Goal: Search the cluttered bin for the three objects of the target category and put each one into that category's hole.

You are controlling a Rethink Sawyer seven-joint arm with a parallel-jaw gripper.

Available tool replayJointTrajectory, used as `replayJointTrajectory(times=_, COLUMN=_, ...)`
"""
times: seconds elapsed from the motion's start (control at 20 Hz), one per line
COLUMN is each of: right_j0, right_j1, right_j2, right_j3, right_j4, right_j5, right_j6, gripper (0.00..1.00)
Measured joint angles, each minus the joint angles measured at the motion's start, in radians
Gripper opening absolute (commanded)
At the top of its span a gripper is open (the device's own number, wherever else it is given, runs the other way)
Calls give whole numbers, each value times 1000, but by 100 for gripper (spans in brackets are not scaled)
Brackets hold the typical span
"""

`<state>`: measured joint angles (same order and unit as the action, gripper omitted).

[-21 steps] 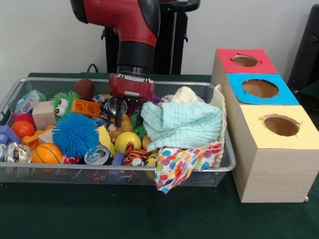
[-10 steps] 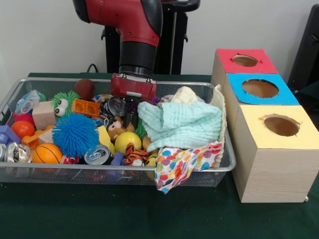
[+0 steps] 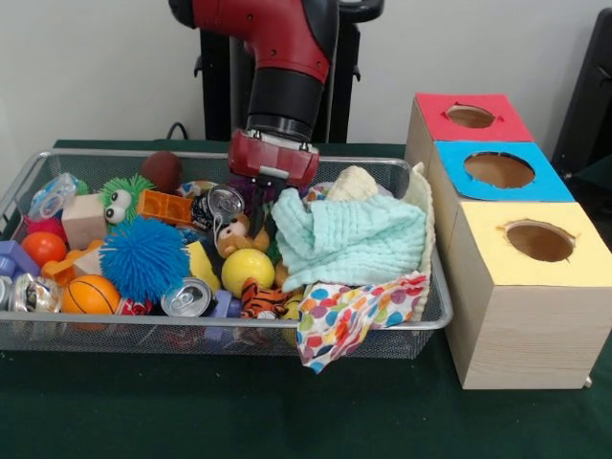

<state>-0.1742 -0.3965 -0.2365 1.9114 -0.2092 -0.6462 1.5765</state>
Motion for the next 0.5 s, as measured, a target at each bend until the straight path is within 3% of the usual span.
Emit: replayJointTrajectory(times=0.5, right_j0=73, right_j1=-135, right_j2=-82, right_j3=13, right_j4=52, right_j5=99, right_j6=0, gripper=0)
